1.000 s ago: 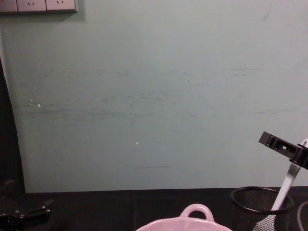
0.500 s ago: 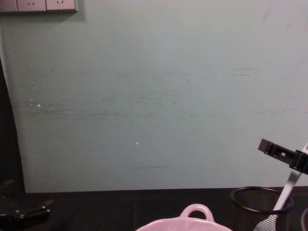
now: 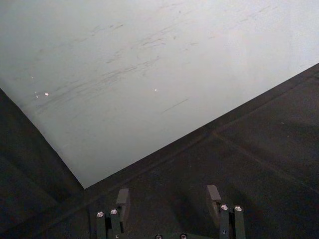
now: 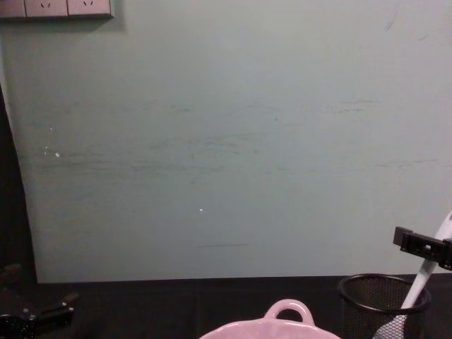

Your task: Use the one hand to pick up the spoon and stir the clear water in the bowl.

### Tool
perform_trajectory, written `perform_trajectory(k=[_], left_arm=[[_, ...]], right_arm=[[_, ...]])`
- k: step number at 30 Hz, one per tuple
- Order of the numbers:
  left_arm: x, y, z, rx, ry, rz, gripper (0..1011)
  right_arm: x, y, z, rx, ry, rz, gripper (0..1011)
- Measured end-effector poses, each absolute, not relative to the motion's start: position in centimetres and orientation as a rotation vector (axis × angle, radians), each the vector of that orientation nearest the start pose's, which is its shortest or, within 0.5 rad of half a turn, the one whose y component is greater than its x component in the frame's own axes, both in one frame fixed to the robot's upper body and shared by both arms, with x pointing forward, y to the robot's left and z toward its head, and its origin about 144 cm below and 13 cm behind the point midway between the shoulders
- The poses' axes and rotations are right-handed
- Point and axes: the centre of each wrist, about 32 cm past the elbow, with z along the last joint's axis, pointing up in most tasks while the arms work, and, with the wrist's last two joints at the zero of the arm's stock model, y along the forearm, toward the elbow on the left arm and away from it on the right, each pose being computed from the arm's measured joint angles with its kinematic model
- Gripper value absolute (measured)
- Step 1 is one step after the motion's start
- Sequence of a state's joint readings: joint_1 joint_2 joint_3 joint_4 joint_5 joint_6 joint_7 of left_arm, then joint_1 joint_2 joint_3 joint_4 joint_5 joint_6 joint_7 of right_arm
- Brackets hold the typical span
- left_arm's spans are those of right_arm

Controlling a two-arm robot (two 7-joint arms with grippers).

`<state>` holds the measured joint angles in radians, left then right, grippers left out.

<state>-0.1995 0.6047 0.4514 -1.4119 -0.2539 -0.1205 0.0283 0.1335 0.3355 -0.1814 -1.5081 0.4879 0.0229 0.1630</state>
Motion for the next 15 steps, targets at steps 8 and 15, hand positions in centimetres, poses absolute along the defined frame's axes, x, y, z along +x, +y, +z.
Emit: perform_trajectory(k=[8,15], left_arm=[[48.9,31.0,114.0,0.304,-0.285,1.248,1005],[48.9,31.0,114.0,0.305,-0.285,1.248,1005]], right_arm=[[48.4,-27.5,117.0,0.024,0.032,-1.250,1002],[46.4,-27.4,117.3,-0.004,0.005,-1.261,1003]])
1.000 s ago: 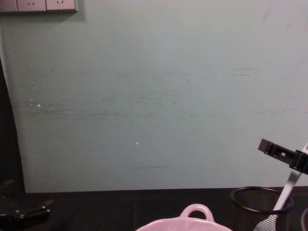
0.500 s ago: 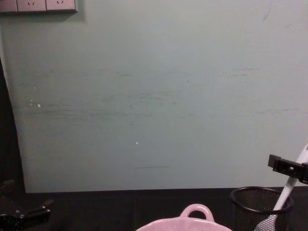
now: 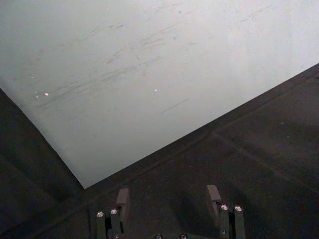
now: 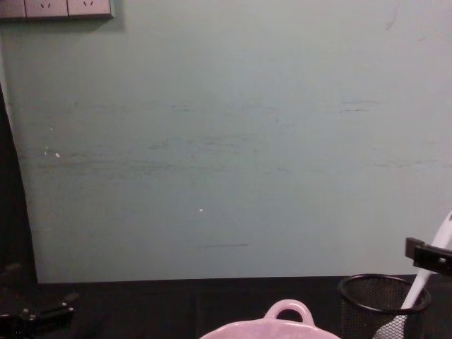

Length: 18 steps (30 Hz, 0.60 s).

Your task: Use the one hand to pick up the spoon and stir the clear water in the bowl.

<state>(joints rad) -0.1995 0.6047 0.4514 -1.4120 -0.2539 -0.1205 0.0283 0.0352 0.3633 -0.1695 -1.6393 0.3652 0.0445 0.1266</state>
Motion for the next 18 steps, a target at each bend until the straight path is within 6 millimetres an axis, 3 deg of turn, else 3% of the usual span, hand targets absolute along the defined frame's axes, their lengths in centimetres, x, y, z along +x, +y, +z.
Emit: perform_trajectory(k=[12,18], left_arm=[[48.9,31.0,114.0,0.304,-0.285,1.248,1005],[48.9,31.0,114.0,0.304,-0.285,1.248,1005]], right_arm=[[42.6,-27.9,117.1,-0.032,-0.093,-1.340,1003],[40.8,-28.8,115.9,-0.016,-0.169,-1.407,1003]])
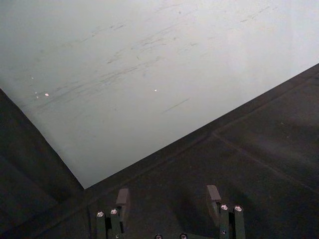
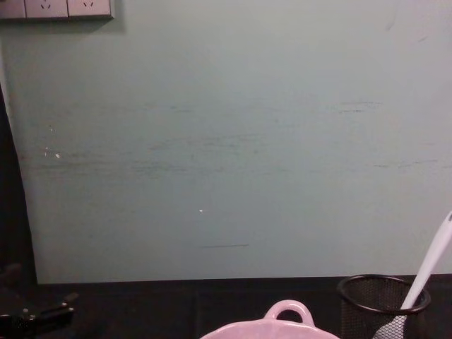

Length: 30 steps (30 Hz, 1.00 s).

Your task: Use the one hand to pick up the spoon and stir the clear water in the bowl.

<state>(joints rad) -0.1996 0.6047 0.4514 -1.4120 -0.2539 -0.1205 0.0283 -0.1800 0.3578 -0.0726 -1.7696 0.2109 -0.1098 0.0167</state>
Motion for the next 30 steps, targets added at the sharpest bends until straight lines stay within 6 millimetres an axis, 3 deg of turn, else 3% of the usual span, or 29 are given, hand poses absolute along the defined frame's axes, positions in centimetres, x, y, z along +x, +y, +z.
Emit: perform_trajectory(k=[9,30], left_arm=[[48.9,31.0,114.0,0.304,-0.285,1.248,1005],[48.9,31.0,114.0,0.304,-0.285,1.248,1005]], right_arm=[[39.7,-29.8,114.8,-0.032,-0.206,-1.480,1003],[40.1,-30.2,114.2,-0.015,-0.161,-1.510,1003]])
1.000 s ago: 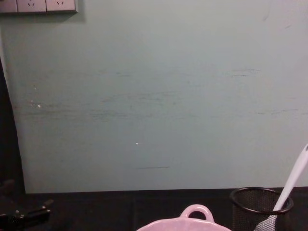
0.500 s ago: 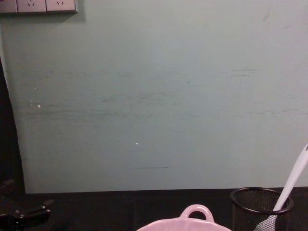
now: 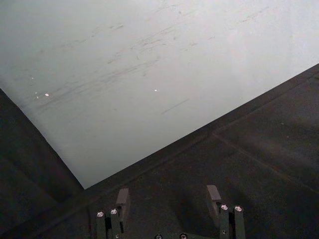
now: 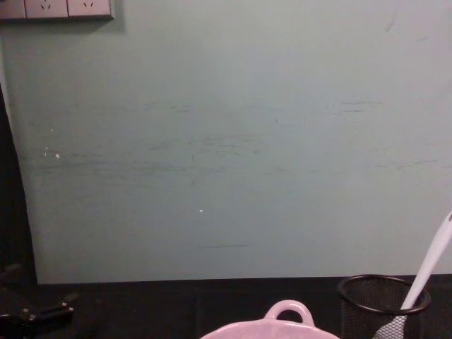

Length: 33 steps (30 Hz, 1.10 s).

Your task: Use the one hand to pick up the spoon and stir the clear water in the bowl.

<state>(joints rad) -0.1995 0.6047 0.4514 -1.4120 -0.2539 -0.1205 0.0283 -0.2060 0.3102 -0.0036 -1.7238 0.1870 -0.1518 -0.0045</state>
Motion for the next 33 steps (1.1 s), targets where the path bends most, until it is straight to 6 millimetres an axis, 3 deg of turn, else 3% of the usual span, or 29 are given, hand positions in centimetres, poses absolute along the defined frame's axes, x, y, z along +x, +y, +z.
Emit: perform_trajectory(k=[33], left_arm=[[48.86,30.97,113.98,0.304,-0.285,1.248,1005]], right_arm=[[40.06,-30.25,114.28,-0.019,-0.166,-1.506,1003]])
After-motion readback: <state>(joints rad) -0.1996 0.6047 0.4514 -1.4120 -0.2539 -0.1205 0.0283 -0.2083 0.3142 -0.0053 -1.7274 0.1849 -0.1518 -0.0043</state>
